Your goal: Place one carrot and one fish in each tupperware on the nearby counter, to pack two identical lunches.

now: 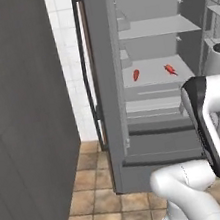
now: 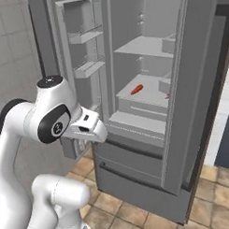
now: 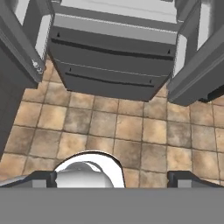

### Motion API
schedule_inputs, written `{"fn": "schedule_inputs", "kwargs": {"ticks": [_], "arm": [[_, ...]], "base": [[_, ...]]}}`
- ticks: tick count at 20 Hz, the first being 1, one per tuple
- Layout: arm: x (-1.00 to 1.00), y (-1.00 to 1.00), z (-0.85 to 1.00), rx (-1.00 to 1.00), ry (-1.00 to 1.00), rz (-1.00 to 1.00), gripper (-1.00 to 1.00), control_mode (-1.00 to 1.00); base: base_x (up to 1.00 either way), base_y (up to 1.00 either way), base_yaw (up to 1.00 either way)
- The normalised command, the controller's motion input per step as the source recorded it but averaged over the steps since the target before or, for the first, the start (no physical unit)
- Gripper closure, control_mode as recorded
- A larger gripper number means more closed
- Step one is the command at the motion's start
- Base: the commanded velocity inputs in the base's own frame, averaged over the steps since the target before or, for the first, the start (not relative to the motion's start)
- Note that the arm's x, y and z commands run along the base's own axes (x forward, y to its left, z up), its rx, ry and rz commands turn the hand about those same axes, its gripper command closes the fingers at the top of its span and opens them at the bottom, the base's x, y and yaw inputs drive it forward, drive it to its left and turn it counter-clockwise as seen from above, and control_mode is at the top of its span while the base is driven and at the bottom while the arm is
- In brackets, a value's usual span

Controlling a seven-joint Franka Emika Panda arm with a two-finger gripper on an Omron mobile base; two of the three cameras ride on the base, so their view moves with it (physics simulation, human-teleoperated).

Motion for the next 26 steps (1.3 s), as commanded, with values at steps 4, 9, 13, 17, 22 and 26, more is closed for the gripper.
{"fn": "schedule_inputs", "kwargs": {"ticks": [4,9,13,17,22,26], "arm": [[0.0,0.0,0.0,0.0,0.0,0.0,-1.0,1.0],[0.0,0.0,0.0,0.0,0.0,0.0,-1.0,1.0],[0.0,0.0,0.0,0.0,0.0,0.0,-1.0,1.0],[0.0,0.0,0.0,0.0,0.0,0.0,-1.0,1.0],[0.0,0.0,0.0,0.0,0.0,0.0,-1.0,1.0],[0.0,0.0,0.0,0.0,0.0,0.0,-1.0,1.0]], "base": [[0.07,0.0,-0.33],[0.12,0.08,-0.31],[0.35,0.23,-0.21],[0.52,0.01,-0.12],[0.69,0.0,-0.07],[0.62,0.0,-0.05]]}}
